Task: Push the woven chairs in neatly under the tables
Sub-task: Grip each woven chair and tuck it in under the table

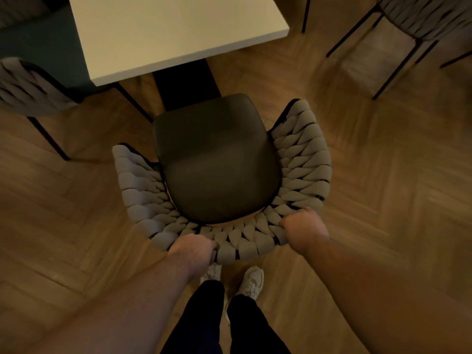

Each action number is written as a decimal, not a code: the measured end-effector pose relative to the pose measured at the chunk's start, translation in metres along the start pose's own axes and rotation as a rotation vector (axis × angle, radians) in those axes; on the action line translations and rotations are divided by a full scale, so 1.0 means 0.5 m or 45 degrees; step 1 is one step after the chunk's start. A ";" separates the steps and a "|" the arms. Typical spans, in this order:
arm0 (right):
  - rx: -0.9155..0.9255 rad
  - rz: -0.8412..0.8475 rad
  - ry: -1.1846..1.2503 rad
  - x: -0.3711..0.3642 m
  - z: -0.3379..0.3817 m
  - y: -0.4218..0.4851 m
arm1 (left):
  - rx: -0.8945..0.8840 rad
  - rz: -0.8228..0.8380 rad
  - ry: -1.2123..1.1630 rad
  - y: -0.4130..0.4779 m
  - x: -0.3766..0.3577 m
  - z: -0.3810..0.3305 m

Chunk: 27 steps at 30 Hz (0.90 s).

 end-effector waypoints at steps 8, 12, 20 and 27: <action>-0.033 0.036 0.310 0.053 -0.027 -0.058 | -0.081 0.270 0.038 -0.001 0.010 -0.004; -0.178 -0.025 0.698 0.113 -0.096 -0.095 | -0.082 0.187 0.009 0.003 0.107 -0.010; -0.521 -0.336 1.077 0.180 -0.387 -0.190 | -0.026 -0.353 0.086 0.039 0.459 -0.119; -0.566 -0.491 1.192 0.211 -0.708 -0.226 | -0.065 -0.599 0.118 0.146 0.726 -0.349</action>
Point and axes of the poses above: each hand's wrist, its own y-axis towards the middle knuckle, its own x-axis out of the back of the hand, z = x × y, the point moved 9 cm from there along y, towards the middle knuckle, and after that the axes turned 14 degrees about y, right-handed, at the moved point
